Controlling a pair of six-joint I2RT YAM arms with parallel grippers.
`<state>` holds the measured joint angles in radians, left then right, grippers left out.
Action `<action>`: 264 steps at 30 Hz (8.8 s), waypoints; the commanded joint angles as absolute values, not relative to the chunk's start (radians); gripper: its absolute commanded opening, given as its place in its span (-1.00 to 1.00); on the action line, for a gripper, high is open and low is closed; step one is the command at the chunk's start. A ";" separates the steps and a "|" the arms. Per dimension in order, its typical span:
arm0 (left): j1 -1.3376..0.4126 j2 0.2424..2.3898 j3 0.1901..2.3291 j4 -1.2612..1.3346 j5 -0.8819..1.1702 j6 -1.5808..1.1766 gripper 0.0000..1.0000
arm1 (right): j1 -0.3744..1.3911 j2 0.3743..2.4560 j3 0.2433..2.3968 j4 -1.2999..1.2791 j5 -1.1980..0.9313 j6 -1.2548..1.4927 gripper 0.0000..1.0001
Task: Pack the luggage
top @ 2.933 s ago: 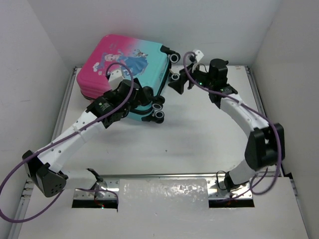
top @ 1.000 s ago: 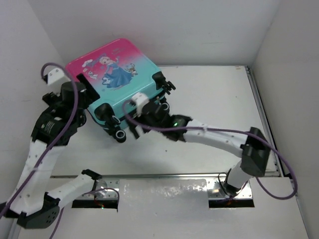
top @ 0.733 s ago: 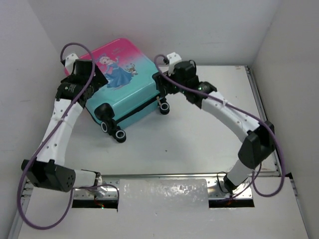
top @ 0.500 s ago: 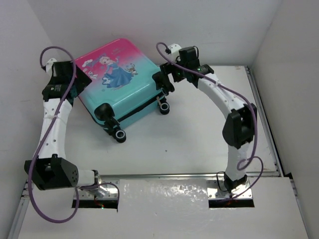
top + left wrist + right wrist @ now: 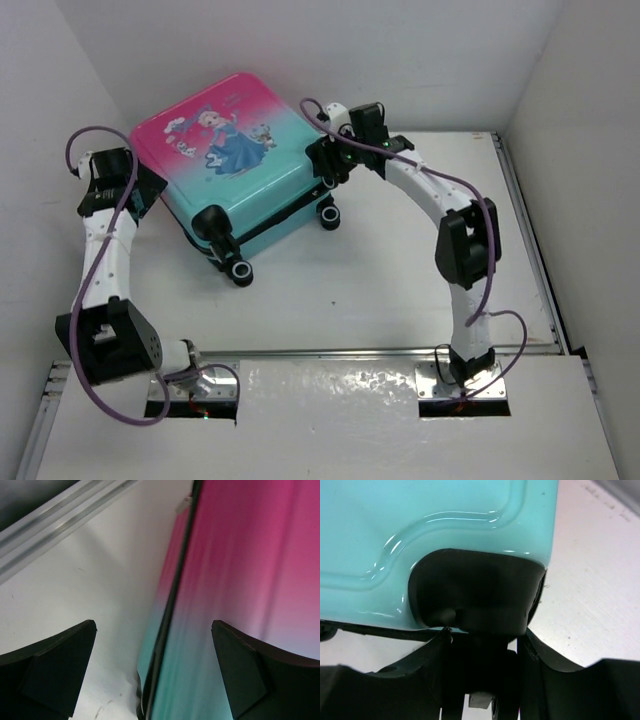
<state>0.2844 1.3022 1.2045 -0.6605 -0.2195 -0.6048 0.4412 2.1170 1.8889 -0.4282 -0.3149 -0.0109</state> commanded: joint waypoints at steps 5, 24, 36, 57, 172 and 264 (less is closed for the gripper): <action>0.264 1.528 1.176 -0.474 0.098 -0.566 1.00 | 0.474 1.689 1.245 -0.043 -0.040 0.205 -1.00; -0.086 2.045 1.945 -0.667 0.263 -0.410 1.00 | 0.836 1.290 0.917 -0.006 0.067 0.341 -1.00; 0.000 1.499 1.494 -0.626 -0.106 -0.462 1.00 | 0.743 1.442 1.262 -0.193 0.296 0.054 -1.00; -0.078 1.164 1.192 -0.597 0.190 -0.322 1.00 | 0.658 1.428 1.238 -0.190 0.245 0.173 -1.00; -0.209 1.241 0.954 -0.357 0.496 -0.304 -0.90 | 0.587 1.236 0.997 -0.310 0.434 0.259 -1.00; -0.120 1.311 0.934 -0.295 0.092 -0.600 -1.00 | 0.109 1.842 0.567 1.316 0.175 0.430 -1.00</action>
